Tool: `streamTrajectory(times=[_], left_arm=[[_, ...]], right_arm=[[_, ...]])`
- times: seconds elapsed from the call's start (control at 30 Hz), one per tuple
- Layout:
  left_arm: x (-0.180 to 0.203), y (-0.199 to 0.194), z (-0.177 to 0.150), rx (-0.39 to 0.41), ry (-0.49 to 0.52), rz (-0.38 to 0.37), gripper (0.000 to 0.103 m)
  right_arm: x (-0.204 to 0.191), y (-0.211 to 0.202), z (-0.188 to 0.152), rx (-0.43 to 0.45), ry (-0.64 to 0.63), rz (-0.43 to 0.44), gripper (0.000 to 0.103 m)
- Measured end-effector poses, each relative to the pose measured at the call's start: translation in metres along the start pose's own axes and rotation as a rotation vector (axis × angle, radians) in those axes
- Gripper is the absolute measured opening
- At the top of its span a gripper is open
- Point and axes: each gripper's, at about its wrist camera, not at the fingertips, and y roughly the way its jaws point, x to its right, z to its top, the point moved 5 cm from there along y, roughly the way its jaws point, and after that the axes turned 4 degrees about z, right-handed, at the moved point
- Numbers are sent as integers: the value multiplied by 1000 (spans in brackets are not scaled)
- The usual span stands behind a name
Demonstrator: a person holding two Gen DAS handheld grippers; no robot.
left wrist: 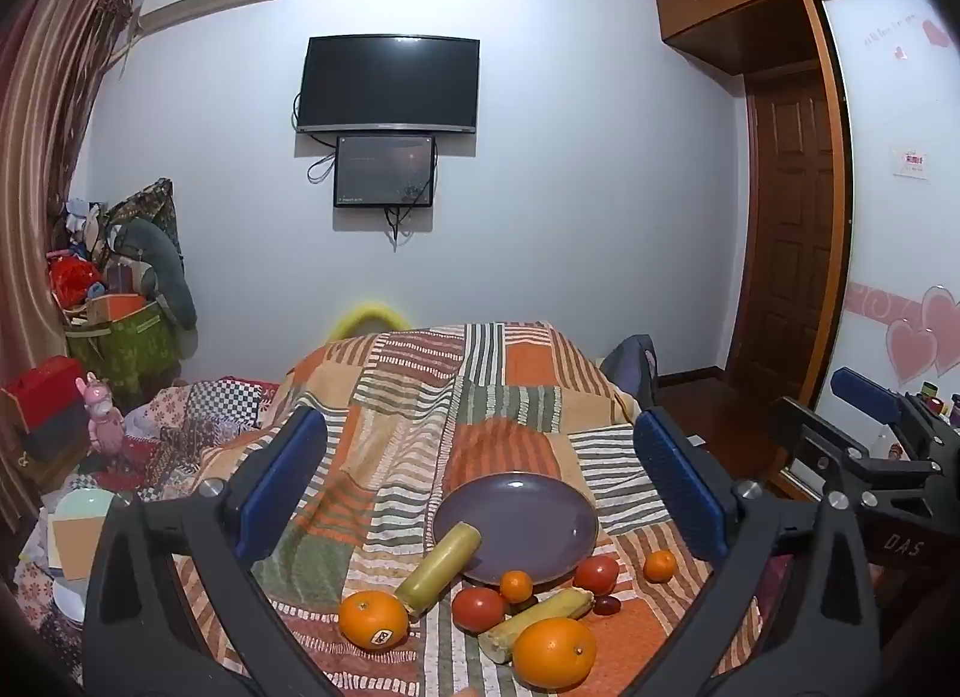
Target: Organize fruits
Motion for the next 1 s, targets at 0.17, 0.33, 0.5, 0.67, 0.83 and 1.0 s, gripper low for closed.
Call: streamTrajectory(times=[0.17, 0.33, 0.5, 0.67, 0.83, 1.0], left_arm=[[-2, 2, -3, -24, -24, -6, 103], [-3, 2, -1, -15, -20, -2, 103], [0, 3, -4, -8, -13, 4, 103], [-1, 3, -4, -7, -14, 3, 103], [0, -1, -2, 1, -11, 3, 103], [0, -1, -1, 2, -13, 4, 103]], right_arm=[[0, -1, 0, -1, -1, -1, 103], [1, 0, 1, 0, 3, 0, 103], [-4, 5, -3, -3, 2, -1, 103], [1, -2, 2, 3, 1, 1, 103], [0, -4, 4, 7, 0, 0, 103], [-2, -5, 5, 12, -2, -2, 103]])
